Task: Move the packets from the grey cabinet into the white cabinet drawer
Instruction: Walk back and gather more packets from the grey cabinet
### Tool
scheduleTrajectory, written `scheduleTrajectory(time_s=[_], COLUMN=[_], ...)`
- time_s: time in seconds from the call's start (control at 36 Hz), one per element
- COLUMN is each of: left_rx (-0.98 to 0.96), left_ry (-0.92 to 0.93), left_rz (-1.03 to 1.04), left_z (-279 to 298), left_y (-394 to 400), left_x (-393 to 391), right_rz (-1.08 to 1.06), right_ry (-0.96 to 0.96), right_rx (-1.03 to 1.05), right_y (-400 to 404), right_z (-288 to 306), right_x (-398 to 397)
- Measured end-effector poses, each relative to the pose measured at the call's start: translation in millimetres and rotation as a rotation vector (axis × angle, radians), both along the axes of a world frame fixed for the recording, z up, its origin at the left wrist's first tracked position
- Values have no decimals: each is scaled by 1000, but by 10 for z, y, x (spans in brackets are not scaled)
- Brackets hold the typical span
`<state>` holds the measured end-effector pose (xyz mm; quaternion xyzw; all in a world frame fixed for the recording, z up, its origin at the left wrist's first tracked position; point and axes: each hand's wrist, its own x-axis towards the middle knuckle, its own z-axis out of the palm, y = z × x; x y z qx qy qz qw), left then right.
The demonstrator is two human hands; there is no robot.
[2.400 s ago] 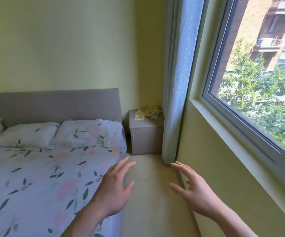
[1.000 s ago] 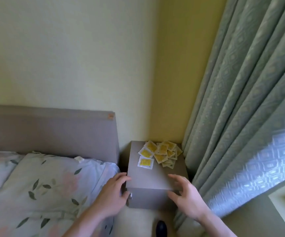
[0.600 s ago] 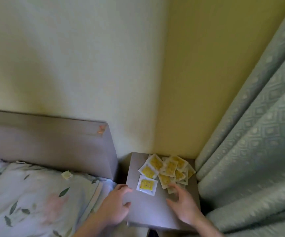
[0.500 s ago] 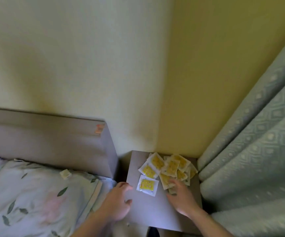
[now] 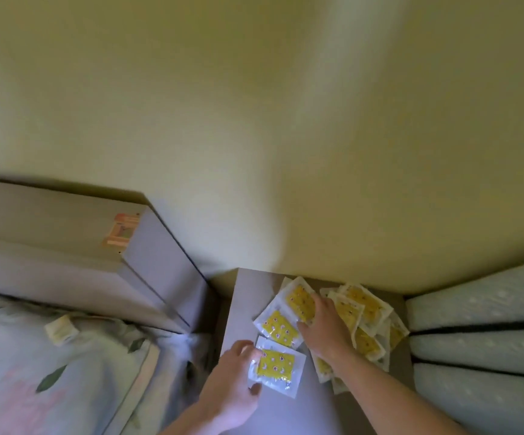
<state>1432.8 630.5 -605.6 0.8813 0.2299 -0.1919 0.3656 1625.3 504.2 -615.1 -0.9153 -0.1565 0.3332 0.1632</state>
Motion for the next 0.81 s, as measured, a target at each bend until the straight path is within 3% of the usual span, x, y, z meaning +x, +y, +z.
scheduleTrajectory(time_s=[0.39, 0.5, 0.69, 0.81], left_rx=[225, 277, 327, 250], left_ry=[-73, -29, 62, -14], left_rz=[-350, -328, -345, -298], left_z=[-971, -1001, -875, -727], left_y=[-163, -181, -158, -134], left_x=[448, 400, 287, 254], right_rz=[-76, -139, -414, -525], right_ry=[-198, -234, -179, -102], right_rx=[-7, 74, 388, 420], right_y=[68, -43, -484, -818], right_z=[-863, -802, -451, -291], right_x=[144, 36, -156, -252])
